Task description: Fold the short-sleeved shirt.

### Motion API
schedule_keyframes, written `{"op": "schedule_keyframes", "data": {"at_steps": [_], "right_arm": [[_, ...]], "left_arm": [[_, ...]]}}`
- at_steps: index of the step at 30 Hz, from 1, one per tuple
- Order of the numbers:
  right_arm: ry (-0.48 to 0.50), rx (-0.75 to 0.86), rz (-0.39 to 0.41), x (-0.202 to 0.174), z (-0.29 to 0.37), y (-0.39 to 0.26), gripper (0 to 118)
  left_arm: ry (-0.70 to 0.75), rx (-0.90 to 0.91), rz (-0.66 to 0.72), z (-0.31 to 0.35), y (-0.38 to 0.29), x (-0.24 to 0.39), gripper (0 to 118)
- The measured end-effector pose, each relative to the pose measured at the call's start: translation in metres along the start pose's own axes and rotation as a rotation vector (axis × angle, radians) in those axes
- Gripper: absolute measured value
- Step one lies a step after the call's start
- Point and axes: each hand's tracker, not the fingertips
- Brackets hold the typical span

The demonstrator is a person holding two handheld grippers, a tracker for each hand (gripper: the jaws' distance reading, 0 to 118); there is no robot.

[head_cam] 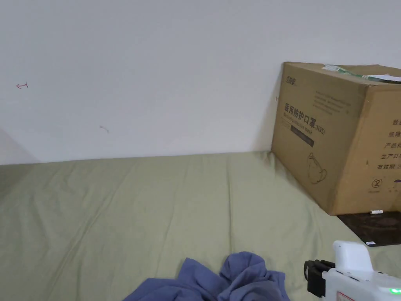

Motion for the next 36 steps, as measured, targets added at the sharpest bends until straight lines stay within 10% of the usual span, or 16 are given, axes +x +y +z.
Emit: {"op": "schedule_keyframes", "data": {"at_steps": [1,4,5,9,13,15,17,28,36], "right_arm": [[-0.023,-0.052,-0.017,0.006,-0.019,0.003,6],[-0.065,-0.231,-0.067,0.025,-0.081,0.01,86],[-0.063,-0.282,-0.085,0.031,-0.1,0.01,88],[-0.197,-0.542,-0.031,0.045,-0.174,-0.006,88],[-0.115,-0.597,0.088,0.035,-0.186,-0.022,77],[-0.083,-0.523,0.141,0.028,-0.169,-0.019,55],[-0.059,-0.486,0.089,0.028,-0.158,-0.014,0],[0.043,-0.154,0.008,0.087,0.009,0.121,0],[0.089,0.071,0.017,0.063,0.118,0.222,0]], "left_arm": [[0.024,0.044,-0.007,0.011,-0.001,0.002,2],[0.055,0.088,-0.021,0.038,-0.001,-0.003,2],[0.057,0.093,-0.019,0.043,-0.001,-0.005,2],[0.071,0.114,-0.007,0.059,0.003,-0.017,2],[0.085,0.104,0.002,0.057,0.005,-0.024,2],[0.085,0.096,0.01,0.055,0.005,-0.028,2],[0.087,0.103,0.02,0.056,0.004,-0.029,2],[0.067,0.395,-0.151,0.179,0.098,-0.012,2],[0.013,0.561,-0.183,0.262,0.187,0.035,2]]}}
